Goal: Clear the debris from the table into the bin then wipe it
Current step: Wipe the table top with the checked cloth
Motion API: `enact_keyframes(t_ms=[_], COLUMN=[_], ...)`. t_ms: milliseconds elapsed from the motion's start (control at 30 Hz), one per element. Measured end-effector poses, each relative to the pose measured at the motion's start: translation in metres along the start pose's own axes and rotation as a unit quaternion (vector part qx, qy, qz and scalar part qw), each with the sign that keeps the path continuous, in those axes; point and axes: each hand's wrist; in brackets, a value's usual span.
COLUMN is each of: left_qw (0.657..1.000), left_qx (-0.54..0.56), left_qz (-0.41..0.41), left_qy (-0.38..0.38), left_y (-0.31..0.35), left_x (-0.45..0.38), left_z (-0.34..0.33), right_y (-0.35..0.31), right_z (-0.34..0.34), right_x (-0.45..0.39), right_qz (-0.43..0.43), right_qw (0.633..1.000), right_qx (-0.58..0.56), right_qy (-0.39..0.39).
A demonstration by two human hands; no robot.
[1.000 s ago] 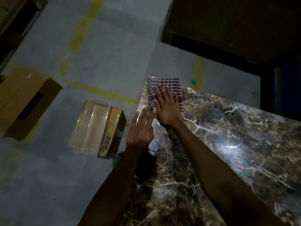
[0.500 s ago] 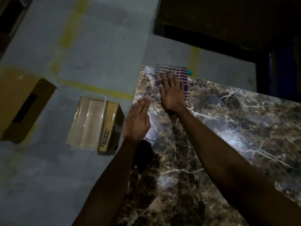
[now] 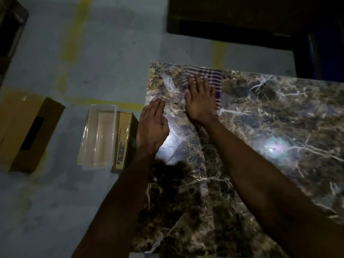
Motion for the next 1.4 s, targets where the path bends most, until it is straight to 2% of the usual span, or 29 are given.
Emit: enact_keyframes(t_ms=[133,200,300,433,500,567,667,733,833,967,1100,1233,1300,1400], left_qw=[1.000,1.000,1.000,1.000,1.000,1.000,1.000,0.999,0.997,0.995,0.997,0.998,0.998,0.999], left_qx=[0.001,-0.003,-0.002,-0.006,-0.002,0.000,0.005,-0.006,-0.030,-0.042,-0.012,0.000,-0.002,-0.003], left_qz=[0.002,0.000,-0.001,-0.012,-0.013,-0.020,-0.027,-0.037,-0.064,-0.082,-0.065,-0.054,-0.042,-0.028], left_qy=[0.003,-0.004,-0.008,-0.003,-0.004,0.000,0.007,0.005,-0.009,-0.022,-0.028,-0.045,-0.049,-0.039], left_y=[0.003,0.003,0.002,-0.001,-0.001,0.000,-0.003,-0.002,-0.002,-0.006,-0.002,0.000,0.002,0.008], left_x=[-0.001,0.000,0.000,0.001,0.001,0.001,0.001,0.003,0.003,0.005,0.007,0.033,0.061,0.112], left_z=[0.003,0.003,0.003,0.001,0.001,0.002,0.000,0.001,0.002,-0.001,-0.001,0.003,0.006,0.011], right_y=[-0.004,0.023,0.055,0.026,-0.002,-0.016,-0.001,0.024,0.044,0.006,-0.023,0.006,0.034,0.049], right_z=[-0.011,-0.009,0.003,0.001,-0.004,-0.011,-0.013,-0.007,0.001,-0.003,-0.017,-0.020,-0.011,-0.007], right_x=[0.070,0.097,0.098,0.052,0.047,0.069,0.122,0.144,0.137,0.102,0.127,0.201,0.223,0.220], right_qz=[0.140,0.118,0.025,-0.065,-0.041,0.040,0.131,0.114,0.034,-0.048,0.060,0.152,0.130,0.030], right_qw=[0.990,0.992,1.000,0.998,0.999,0.999,0.990,0.992,0.998,0.999,0.998,0.986,0.989,0.999], right_qx=[0.012,0.018,0.010,0.002,0.003,0.018,0.031,0.039,0.031,0.011,0.030,0.053,0.055,0.033], right_qy=[-0.017,-0.026,-0.015,0.006,-0.002,-0.013,-0.037,-0.049,-0.035,-0.006,-0.020,-0.039,-0.047,-0.029])
Point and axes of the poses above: each hand's wrist, its own x-axis away from the middle knuckle, its own z-axis out of the back of the hand, y = z × x, and after that the axes turned 1 degree about x, right-handed
